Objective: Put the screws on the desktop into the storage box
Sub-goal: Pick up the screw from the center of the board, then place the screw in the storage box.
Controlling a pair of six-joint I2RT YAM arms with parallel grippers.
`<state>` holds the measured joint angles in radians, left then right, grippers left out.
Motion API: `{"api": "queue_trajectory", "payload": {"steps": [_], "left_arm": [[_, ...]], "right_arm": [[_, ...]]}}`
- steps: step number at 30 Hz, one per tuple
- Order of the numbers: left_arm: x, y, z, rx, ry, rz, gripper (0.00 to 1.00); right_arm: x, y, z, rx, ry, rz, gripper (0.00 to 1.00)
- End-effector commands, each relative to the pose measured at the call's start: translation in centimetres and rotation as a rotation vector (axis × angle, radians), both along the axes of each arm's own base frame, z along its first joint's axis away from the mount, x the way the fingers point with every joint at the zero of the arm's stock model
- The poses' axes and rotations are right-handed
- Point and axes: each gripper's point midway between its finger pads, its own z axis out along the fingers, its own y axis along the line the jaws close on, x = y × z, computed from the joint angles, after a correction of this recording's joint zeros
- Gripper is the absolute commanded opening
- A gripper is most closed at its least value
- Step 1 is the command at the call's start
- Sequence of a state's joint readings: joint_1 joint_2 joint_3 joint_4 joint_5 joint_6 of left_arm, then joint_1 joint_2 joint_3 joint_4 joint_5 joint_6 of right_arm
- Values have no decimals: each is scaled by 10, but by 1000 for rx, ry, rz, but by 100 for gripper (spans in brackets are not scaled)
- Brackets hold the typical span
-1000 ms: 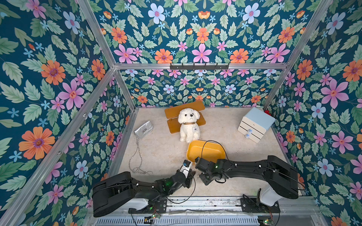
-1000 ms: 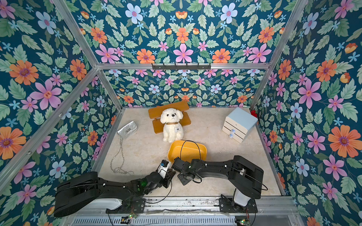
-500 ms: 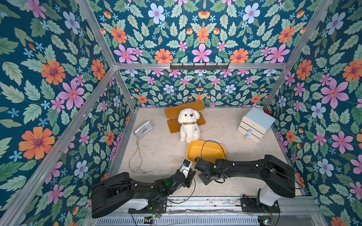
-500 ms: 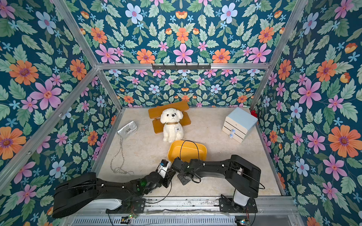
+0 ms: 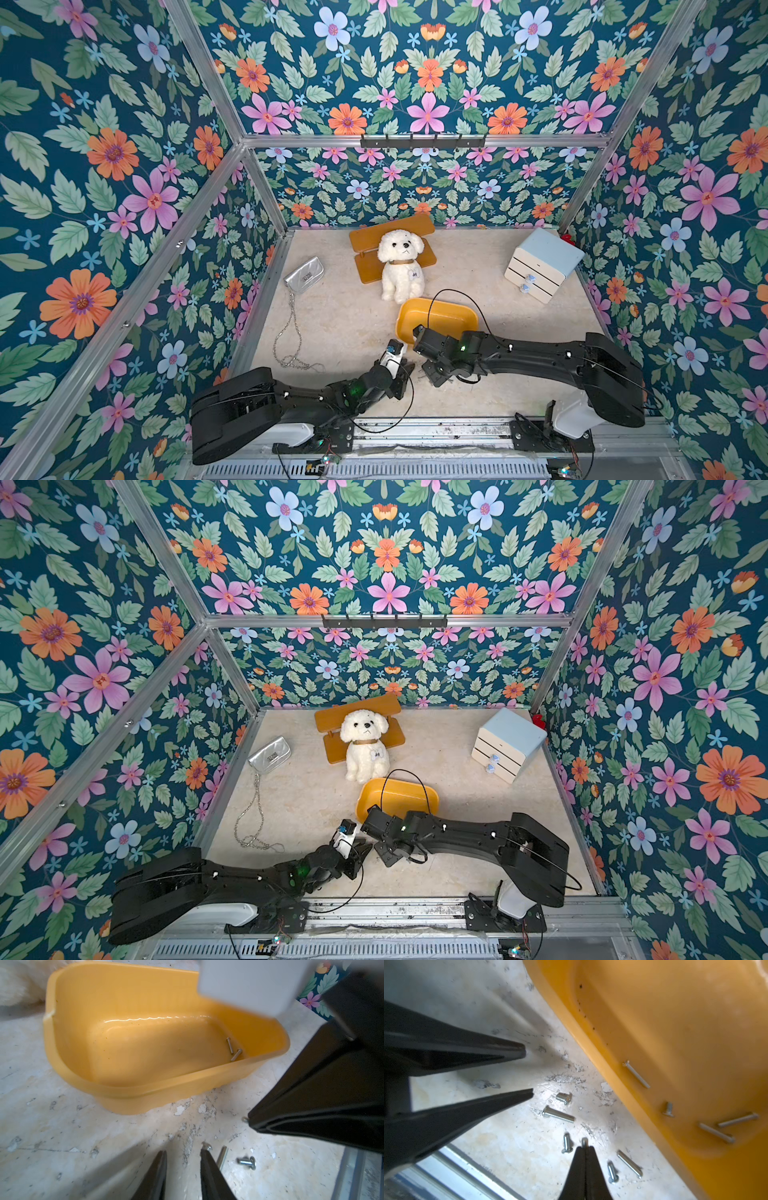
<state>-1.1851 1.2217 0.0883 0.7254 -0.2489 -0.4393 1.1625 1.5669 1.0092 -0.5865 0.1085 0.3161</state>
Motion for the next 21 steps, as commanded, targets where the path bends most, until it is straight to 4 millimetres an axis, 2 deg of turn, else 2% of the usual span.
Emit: {"api": "queue_trajectory", "payload": {"steps": [1,4,7,12,15,21], "left_arm": [[0,-3,5,-22,-8,-11,33],[-3,-7,4,-25,-2,-26,32],[-6,-12,5,-19,-4,-41,32],[-8,-14,7,-26,-10,-50,29],[-10,-12,10,-29,-9,-49,28],[-16,-13,12,-36,7,-39,27]], "right_arm": [[18,-15,15,-29,-47,-19,6],[46,-27,23,-32,-74,-75,6],[71,-35,23,-50,-81,-119,6],[98,-42,6,-56,-53,-164,7],[105,-46,-8,-79,-40,-175,13],[104,-42,-6,-46,-49,-160,16]]}}
